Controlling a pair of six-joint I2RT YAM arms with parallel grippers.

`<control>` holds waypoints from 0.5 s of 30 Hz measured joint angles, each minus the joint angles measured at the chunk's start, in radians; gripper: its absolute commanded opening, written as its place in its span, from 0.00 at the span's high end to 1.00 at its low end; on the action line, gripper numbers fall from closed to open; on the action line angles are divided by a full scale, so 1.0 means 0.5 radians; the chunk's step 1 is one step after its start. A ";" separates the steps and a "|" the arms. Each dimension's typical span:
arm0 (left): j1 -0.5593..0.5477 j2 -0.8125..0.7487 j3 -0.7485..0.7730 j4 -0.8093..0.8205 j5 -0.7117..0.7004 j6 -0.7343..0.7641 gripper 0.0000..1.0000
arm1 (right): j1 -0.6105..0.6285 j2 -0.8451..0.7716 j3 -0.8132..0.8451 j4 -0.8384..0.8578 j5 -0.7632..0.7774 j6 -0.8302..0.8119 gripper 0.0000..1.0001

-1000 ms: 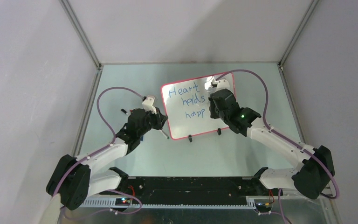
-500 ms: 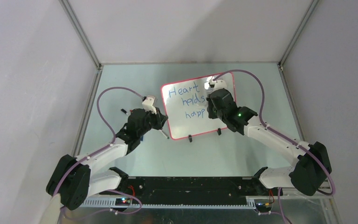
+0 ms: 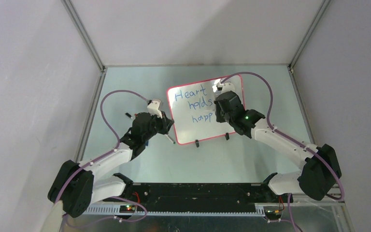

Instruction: Write a sentence on the whiteboard

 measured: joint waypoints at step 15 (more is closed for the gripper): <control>0.000 0.000 0.000 0.000 -0.001 0.000 0.80 | -0.031 0.024 0.000 0.029 -0.037 0.000 1.00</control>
